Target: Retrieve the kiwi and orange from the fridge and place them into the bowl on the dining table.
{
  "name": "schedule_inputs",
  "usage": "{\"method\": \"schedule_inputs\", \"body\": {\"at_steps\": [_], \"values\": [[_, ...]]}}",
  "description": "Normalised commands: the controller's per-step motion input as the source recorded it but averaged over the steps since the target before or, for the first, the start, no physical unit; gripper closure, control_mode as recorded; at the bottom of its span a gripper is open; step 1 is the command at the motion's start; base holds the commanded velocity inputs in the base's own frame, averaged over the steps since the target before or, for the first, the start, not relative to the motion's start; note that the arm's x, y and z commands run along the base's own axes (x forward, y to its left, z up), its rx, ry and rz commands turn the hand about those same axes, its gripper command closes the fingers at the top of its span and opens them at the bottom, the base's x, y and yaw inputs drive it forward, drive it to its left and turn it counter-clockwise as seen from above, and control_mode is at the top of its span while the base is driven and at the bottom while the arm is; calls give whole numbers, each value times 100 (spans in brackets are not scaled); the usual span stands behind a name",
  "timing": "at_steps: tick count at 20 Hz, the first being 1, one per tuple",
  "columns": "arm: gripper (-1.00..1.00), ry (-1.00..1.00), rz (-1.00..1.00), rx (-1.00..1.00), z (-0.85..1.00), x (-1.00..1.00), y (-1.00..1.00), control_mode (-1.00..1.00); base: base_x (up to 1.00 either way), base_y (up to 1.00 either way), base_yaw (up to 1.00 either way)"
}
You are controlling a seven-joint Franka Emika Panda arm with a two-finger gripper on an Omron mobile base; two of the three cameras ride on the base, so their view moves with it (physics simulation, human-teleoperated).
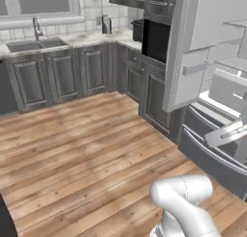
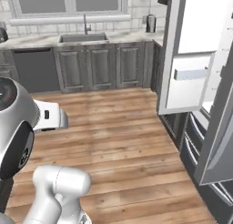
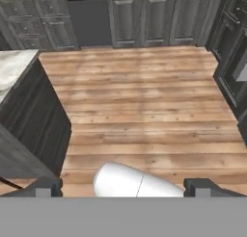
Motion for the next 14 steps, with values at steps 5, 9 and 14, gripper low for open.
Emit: {"method": "schedule_inputs", "body": {"at_steps": [5,9,14], "values": [[-100,0,0,0,0,0,0,100,47,-21,-36],[-100,0,0,0,0,0,0,100,54,-11,-34],[-100,0,0,0,0,0,0,100,62,0,-32]]}}
